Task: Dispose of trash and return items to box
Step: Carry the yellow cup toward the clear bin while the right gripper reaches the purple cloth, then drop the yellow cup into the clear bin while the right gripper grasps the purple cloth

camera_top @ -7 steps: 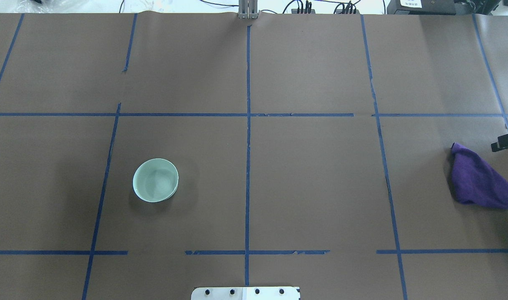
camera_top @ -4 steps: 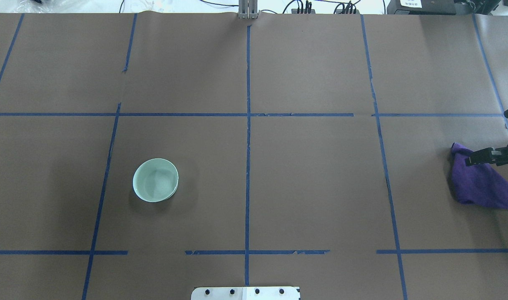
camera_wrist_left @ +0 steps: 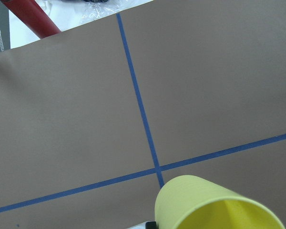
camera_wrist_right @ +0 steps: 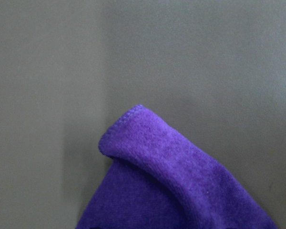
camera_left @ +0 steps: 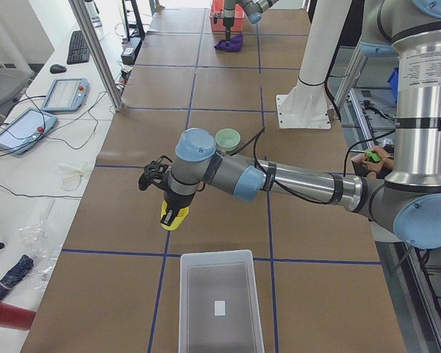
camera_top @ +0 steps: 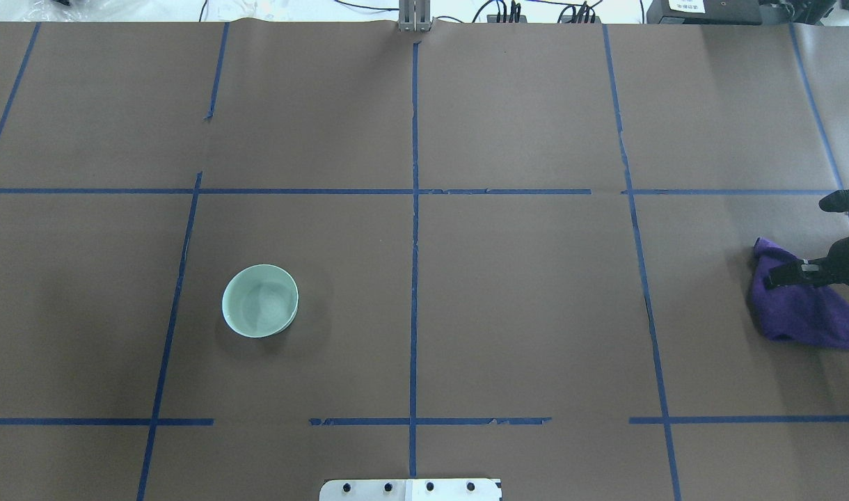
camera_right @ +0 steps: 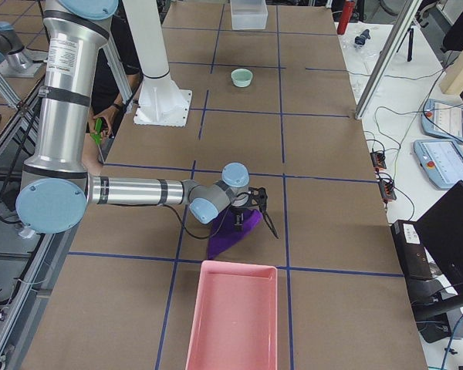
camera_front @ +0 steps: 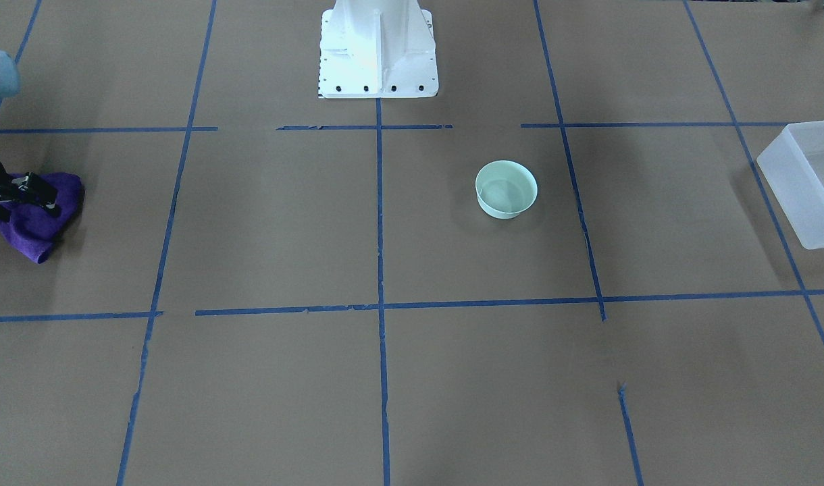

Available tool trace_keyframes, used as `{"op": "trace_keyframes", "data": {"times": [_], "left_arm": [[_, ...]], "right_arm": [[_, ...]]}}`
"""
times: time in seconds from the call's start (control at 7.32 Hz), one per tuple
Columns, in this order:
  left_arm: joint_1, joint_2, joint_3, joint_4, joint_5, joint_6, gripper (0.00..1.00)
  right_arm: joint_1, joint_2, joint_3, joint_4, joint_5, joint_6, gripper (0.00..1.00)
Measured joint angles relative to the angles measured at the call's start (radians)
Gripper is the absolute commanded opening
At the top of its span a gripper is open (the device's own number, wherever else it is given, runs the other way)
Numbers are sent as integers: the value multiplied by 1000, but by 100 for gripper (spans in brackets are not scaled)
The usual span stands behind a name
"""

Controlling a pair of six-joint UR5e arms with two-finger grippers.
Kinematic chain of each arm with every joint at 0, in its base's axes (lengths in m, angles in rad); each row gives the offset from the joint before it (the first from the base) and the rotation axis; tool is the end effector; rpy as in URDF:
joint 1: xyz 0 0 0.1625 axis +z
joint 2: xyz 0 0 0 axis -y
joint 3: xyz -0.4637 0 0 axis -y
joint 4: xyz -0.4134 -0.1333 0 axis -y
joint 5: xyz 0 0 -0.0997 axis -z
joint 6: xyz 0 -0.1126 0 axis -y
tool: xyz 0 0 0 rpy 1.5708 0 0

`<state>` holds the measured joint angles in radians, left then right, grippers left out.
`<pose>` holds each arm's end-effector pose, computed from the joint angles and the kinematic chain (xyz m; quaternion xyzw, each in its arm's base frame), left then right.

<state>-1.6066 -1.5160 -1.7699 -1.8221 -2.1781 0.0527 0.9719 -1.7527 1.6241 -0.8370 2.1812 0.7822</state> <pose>-0.0873 -0.5085 0.6130 0.2003 0.2846 0.0667 0.9351 -0.2029 -0.4192 0.6907 0.0364 -0.4022 -0.0058 0.9148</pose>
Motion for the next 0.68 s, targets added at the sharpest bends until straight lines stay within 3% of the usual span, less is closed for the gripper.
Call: {"op": "trace_keyframes", "data": {"times": [0.27,0.68], "left_arm": [[-21,-10,55,-4,63,74,0],[-44,-4,120,-9,79,141,0]], "right_arm": [[1,2,-2,-6,0,0,0],[51,-1,30,-25,14,-4,0]]}}
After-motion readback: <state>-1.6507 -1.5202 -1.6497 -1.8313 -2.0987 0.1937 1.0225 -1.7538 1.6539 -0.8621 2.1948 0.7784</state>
